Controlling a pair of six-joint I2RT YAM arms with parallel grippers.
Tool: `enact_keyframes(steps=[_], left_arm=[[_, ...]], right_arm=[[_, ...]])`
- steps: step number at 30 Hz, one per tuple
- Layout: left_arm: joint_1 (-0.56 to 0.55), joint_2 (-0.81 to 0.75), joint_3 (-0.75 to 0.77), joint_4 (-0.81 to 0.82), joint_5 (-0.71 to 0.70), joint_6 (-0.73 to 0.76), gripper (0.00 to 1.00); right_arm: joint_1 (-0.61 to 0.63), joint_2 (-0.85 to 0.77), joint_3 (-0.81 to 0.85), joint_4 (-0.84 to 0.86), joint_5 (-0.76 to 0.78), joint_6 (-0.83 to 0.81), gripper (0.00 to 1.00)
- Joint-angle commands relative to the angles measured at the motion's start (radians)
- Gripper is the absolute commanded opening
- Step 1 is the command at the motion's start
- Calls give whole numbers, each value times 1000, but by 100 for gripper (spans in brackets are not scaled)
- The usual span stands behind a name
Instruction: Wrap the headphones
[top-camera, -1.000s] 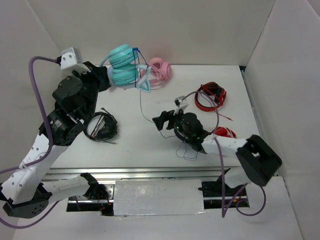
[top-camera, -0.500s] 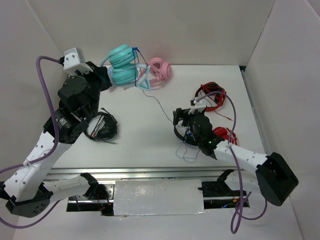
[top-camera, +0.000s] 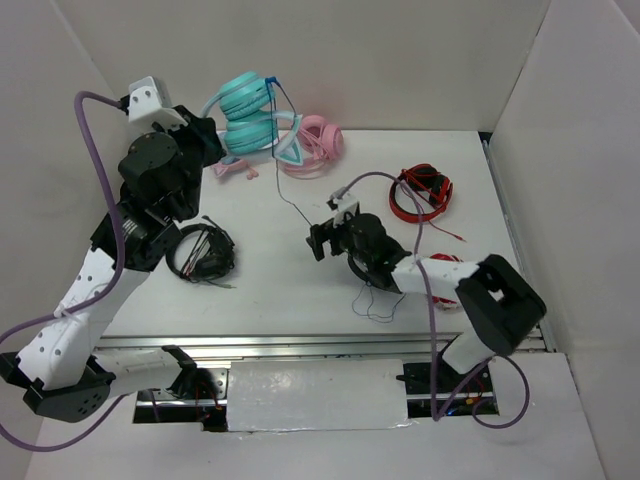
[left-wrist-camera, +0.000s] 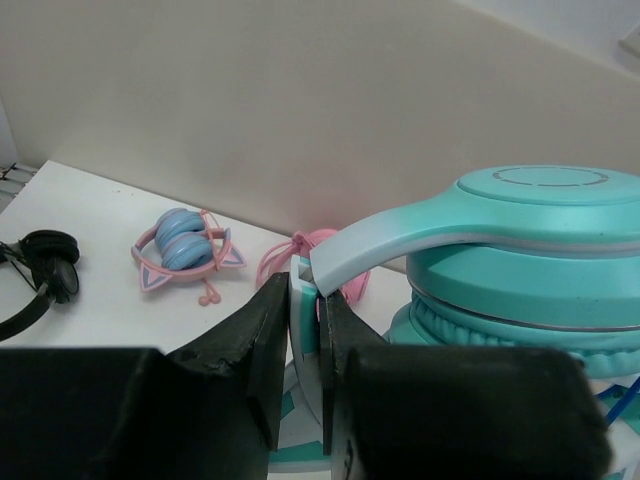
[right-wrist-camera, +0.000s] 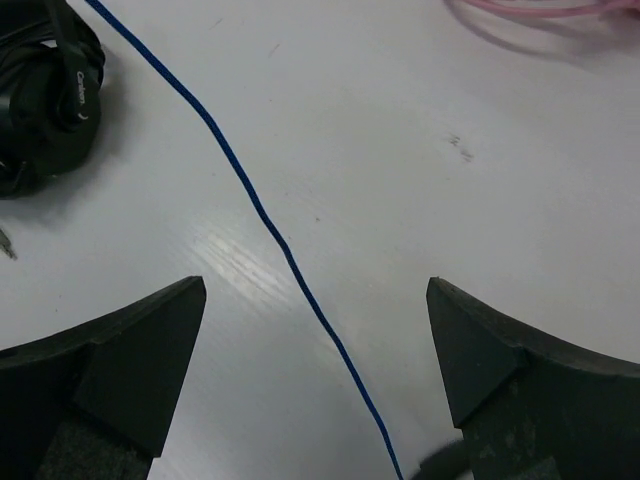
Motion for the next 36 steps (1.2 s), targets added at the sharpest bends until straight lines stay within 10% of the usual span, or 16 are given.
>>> enact_keyframes(steps=[1,9,17,25,36], left_arm=[[11,-36,71,106,3,-29,0],[21,-30,136,92,-19,-3,0],[55,44,182,70,-59,-44,0],[256,251,254,30,26,-142,0],[290,513,259,-100,-129,-191,0]], right_arm=[[23,133,194,-10,-91,29,100],[89,327,376,-143,-146,129,95],[272,278,309,-155,-204,156,0],[546,-59,37,-158,65,224,0],[726,-294,307,-640,591,75,0]])
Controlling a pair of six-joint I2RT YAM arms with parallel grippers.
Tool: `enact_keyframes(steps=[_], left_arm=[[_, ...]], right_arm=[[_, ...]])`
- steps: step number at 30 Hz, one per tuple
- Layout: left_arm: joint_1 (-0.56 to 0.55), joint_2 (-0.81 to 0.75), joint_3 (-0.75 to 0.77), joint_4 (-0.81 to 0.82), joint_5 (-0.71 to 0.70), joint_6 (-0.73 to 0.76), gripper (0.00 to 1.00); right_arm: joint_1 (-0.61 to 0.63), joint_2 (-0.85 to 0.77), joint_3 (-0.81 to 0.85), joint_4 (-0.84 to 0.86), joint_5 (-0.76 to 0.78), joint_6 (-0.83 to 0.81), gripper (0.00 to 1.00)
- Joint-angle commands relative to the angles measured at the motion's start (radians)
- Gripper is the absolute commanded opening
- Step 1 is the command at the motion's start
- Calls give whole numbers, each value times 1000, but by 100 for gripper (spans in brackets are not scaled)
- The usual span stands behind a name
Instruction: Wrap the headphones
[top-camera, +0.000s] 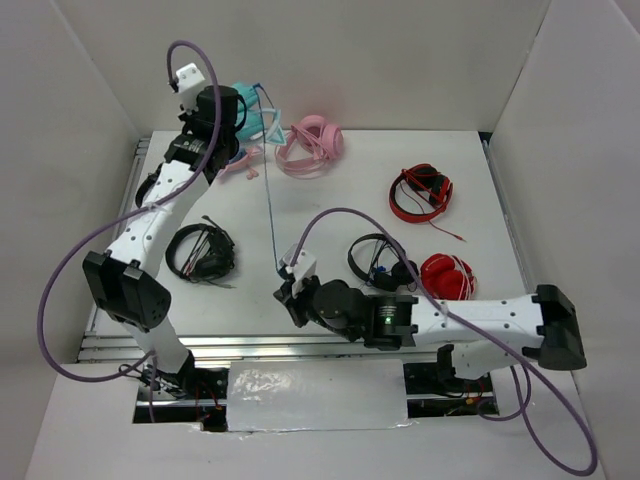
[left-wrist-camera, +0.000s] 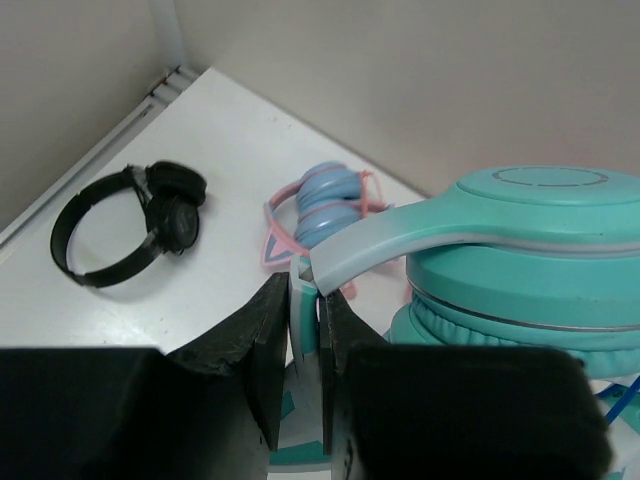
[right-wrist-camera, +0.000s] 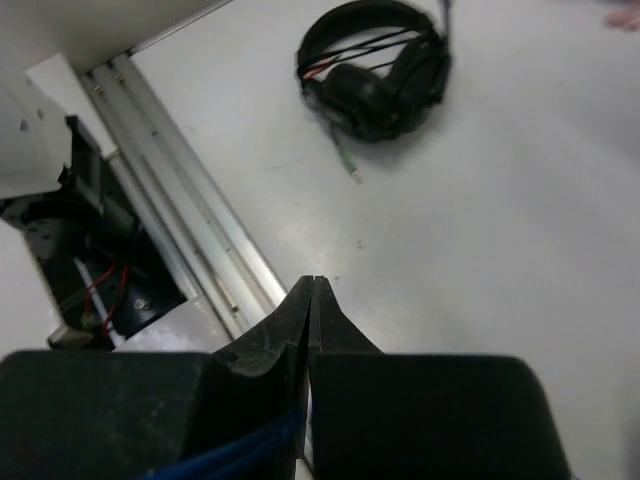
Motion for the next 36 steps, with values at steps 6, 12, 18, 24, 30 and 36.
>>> enact_keyframes(steps=[6,12,18,24,30,36], left_arm=[[-51,38,-140,125,-5,88,0],[-166,4,-351,242,69,279,0],[-262,-15,-476,274,38,283,0],[-316,16,-457,265,89,220,0],[-269,-62,-451,250,205,126,0],[-146,-211,-502,276,350,47,0]], right_arm=[[0,-143,189,-154,555,-305,0],[-183,-183,301,-16,464,-541,0],[-270,-163,519,-100,249,-626,0],[-271,-90,714,-233,144,-641,0],[-274,-105,679,-267,183,-624,0],[-286,-163,611,-315,177,-580,0]])
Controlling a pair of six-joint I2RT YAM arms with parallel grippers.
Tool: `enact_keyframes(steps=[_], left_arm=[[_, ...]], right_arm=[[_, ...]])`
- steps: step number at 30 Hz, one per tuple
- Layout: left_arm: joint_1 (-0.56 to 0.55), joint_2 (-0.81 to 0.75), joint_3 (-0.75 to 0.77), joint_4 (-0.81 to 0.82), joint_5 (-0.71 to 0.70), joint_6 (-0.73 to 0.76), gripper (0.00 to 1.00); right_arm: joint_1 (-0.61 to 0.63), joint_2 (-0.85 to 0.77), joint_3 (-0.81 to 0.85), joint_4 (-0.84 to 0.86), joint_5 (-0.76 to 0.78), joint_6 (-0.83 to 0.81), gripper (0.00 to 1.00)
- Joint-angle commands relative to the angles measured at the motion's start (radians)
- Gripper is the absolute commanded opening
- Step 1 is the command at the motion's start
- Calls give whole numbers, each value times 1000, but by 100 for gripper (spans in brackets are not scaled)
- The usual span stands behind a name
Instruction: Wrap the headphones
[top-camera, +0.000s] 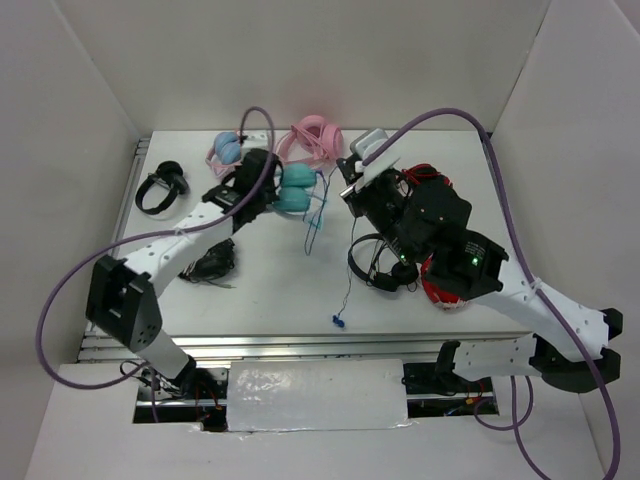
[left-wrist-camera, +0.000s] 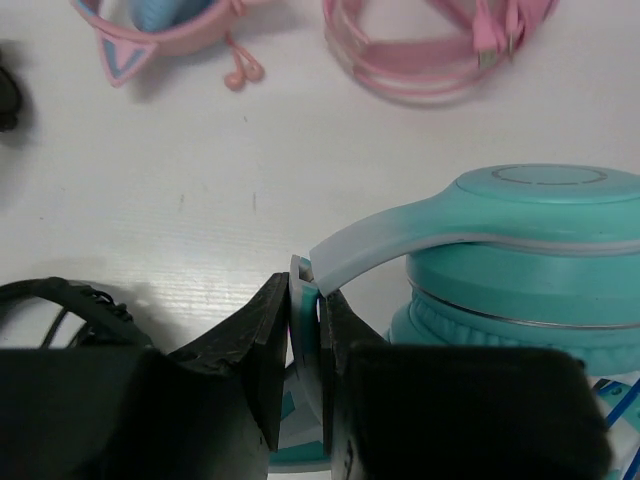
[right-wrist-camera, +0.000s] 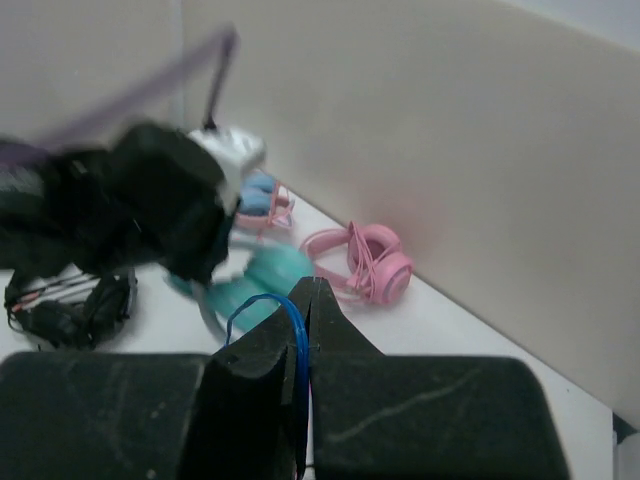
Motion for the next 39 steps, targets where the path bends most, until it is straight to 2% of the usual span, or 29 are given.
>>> enact_keyframes(steps=[1,11,14,18,21,26,35,39], left_arm=[[78,-151,4,93,71,-83,0],[225,-211,26,28,38,-85,0],[247,-223,32,4,54,-71,0],[271,-254,-8,0,-2,-72,0],[305,-266,-20,-11,36,-72,0],[318,-309,-56,20,48,-57,0],[368,-360,-77,38,175,-60,0],[416,-384,-80,31,212,-42,0]], right_arm=[[-11,-59,-31,-40,-9,35,0],[12,-175,-126,-69,1,110,0],[16,-206,-175,-37,99,112,0],[18,-292,-194,-6,207,125,0],[13,-365,-263,75,300,102,0],[0,-410,-280,16,303,144,0],[-106,-381,-347,-11,222,216,0],[-221,-372,-383,-23,241,269,0]])
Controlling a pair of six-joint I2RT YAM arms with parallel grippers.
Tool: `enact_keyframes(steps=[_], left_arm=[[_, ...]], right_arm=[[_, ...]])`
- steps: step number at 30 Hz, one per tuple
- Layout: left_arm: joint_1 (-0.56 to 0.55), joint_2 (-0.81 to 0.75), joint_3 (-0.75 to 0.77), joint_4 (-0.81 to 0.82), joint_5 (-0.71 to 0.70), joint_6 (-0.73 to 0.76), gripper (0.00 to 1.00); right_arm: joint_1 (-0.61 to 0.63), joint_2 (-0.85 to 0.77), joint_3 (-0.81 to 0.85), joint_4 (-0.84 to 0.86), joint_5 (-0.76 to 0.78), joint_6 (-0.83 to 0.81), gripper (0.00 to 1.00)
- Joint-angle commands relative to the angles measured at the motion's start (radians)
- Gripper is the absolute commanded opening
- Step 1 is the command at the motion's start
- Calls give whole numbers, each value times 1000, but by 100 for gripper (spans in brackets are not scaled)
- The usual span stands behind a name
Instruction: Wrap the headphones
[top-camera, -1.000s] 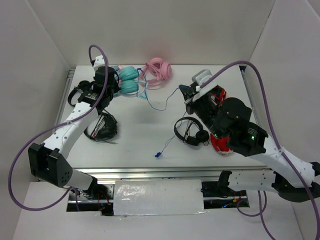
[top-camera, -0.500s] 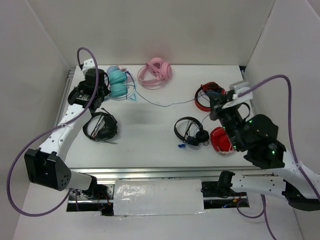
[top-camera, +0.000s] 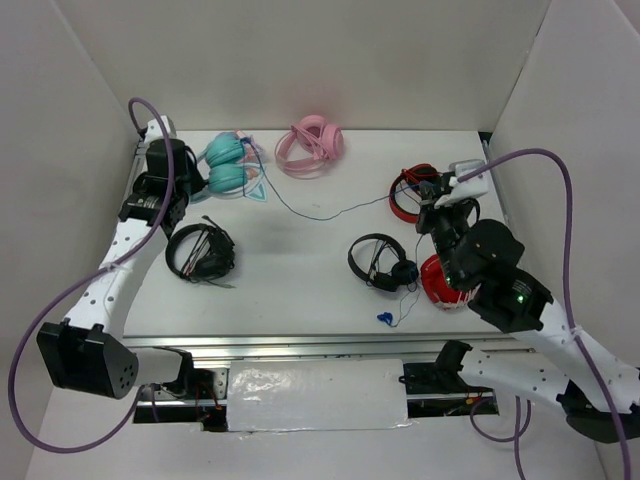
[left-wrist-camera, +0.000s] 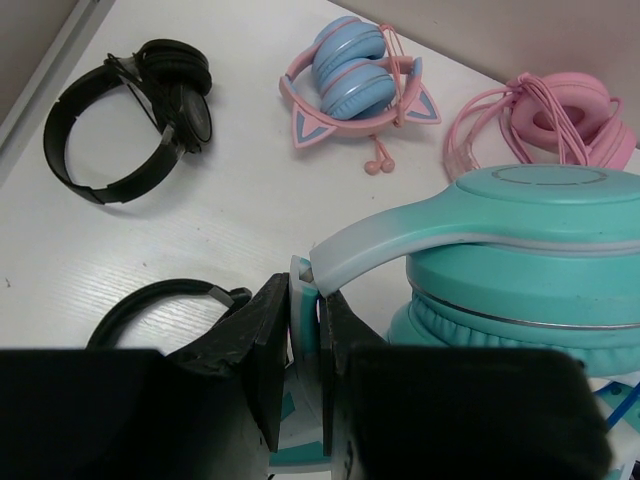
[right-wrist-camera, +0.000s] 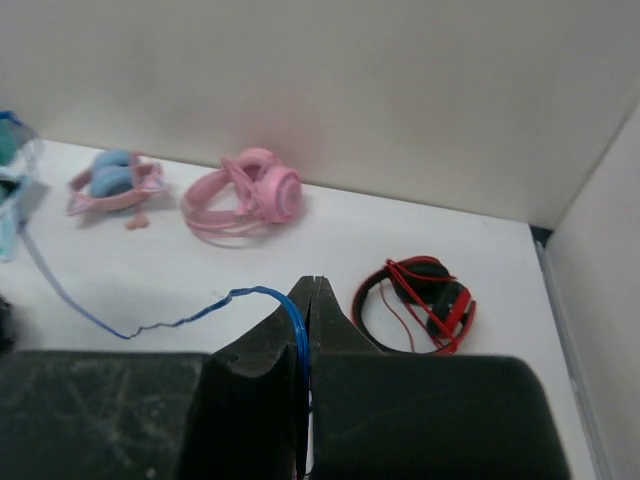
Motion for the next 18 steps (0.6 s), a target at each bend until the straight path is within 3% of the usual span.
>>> enact_keyframes(steps=[1,4,5,8,10,14,18], left_arm=[[40,-62,6,90,51,12,0],[63,-78,-23,65,45,14,0],[65,-88,-37,62,48,14,0],[78,-153,-114,105,86,15,0],[91,-172,-141,113,128,12,0],[123,-209,-168,148,238,9,0],[150,-217,-162,160,327,-9,0]], right_arm=[[-120,0,-7,1,-3,76,0],[-232,-18,-6,4,-77,119,0],[-329,-20,-7,13,-109,125,0],[-546,5,13,-19,-331,179,0],[-611,40,11,-26,-474,193,0],[-582,118,-67,74,-497,164,0],[-513,251,-92,102,-344,148,0]])
